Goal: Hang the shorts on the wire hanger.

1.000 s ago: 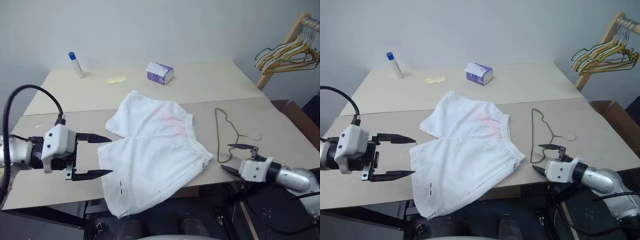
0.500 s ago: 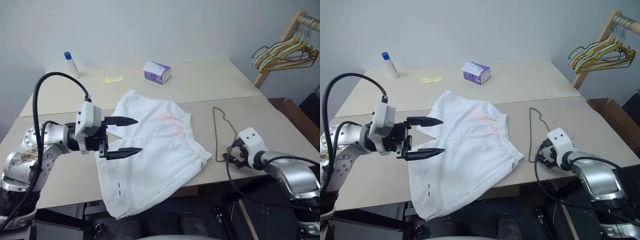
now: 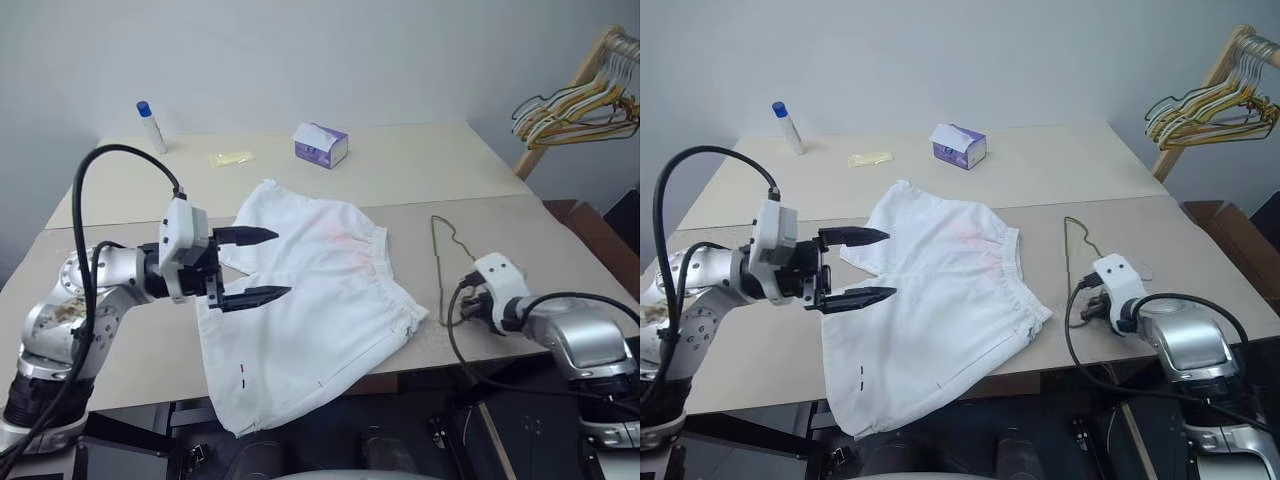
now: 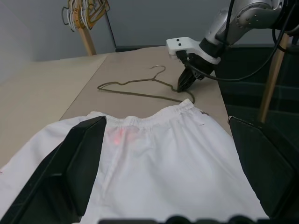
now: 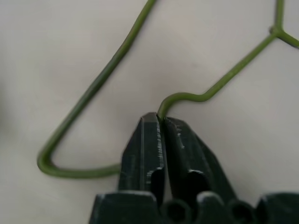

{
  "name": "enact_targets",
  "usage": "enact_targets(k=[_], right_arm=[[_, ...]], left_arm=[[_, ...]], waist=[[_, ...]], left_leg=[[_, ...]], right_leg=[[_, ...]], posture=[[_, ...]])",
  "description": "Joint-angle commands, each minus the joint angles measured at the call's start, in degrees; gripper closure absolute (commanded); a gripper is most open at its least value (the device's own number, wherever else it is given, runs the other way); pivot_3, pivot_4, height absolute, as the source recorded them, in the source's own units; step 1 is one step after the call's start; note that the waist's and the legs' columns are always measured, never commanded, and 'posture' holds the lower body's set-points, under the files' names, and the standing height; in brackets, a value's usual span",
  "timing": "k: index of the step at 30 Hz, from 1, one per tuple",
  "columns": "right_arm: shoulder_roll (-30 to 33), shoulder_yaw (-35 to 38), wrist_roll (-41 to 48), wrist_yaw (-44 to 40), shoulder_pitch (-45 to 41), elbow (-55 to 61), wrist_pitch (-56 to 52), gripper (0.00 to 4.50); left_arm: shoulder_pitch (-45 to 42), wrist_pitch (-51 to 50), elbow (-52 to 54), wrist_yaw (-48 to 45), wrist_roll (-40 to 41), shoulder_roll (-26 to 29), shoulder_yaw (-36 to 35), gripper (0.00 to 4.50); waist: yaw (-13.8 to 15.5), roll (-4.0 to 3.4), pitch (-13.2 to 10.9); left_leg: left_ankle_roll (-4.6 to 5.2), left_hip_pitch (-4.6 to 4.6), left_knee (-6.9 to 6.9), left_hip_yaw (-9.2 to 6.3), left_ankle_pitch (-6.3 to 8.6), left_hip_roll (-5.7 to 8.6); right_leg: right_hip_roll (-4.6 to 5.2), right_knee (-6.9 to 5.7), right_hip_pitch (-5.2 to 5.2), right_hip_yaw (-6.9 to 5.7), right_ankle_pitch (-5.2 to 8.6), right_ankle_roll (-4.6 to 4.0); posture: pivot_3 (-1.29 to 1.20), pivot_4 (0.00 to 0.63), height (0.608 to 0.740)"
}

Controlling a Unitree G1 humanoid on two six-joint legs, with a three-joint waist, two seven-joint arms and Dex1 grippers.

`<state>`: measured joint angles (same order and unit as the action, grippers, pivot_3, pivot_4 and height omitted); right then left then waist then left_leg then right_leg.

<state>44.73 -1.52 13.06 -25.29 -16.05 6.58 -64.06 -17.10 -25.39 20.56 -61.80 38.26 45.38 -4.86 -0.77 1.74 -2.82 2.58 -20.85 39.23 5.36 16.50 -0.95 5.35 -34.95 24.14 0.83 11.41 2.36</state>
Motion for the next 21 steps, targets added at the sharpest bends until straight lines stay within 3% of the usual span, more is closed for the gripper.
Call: enact_targets(k=[1, 3, 7, 15, 21], right_arm=[[1.63, 0.37, -2.57, 0.46, -0.84, -1.09, 2.95, 4.47], [2.87, -0.17, -4.27, 0.11, -1.45, -2.31, 5.69, 4.47], [7.05, -1.96, -10.42, -0.88, -0.78, -4.07, 22.72, 4.47], [18.55, -8.04, -34.6, 9.79, -2.49, -16.94, 83.61, 4.47], [20.44, -14.75, -54.88, 23.08, -14.63, -26.52, 107.07, 4.47]], left_arm=[[-0.95, 0.53, 0.97, 0.48, -0.88, -0.29, 0.04, 0.0], [-1.59, 1.01, 0.25, 0.19, -1.34, -0.51, 0.35, 0.0], [-3.71, 1.55, -1.74, 0.5, -2.58, -1.43, 0.95, 0.0], [-10.72, 1.47, -7.84, 3.79, -5.84, -4.79, 1.44, 0.0], [-18.58, -0.72, -15.37, 1.46, -5.64, -5.86, 2.31, 0.0]], waist=[[-0.06, 0.0, 0.0], [-0.19, -0.02, 0.01], [-0.37, -0.06, 0.03], [-1.67, -0.09, 0.06], [-3.39, -0.1, 0.06]], left_leg=[[0.0, -0.01, 0.0, 0.0, 0.0, 0.0], [0.0, -0.02, 0.0, 0.0, 0.0, 0.0], [0.0, -0.06, 0.02, 0.01, 0.0, 0.03], [-0.04, -0.1, 0.03, 0.02, -0.02, 0.05], [-0.11, -0.08, 0.07, 0.04, -0.07, 0.04]], right_leg=[[0.0, 0.0, 0.02, 0.0, 0.0, 0.0], [-0.02, 0.0, 0.02, -0.01, 0.0, 0.0], [0.0, 0.01, 0.04, -0.01, -0.01, 0.02], [0.03, 0.02, 0.06, -0.03, 0.0, 0.06], [0.03, 0.0, 0.09, 0.04, -0.02, 0.08]], posture=[[0.0, 0.01, 0.74], [0.0, 0.01, 0.74], [-0.01, 0.005, 0.74], [-0.03, 0.0, 0.74], [-0.04, 0.0, 0.74]])
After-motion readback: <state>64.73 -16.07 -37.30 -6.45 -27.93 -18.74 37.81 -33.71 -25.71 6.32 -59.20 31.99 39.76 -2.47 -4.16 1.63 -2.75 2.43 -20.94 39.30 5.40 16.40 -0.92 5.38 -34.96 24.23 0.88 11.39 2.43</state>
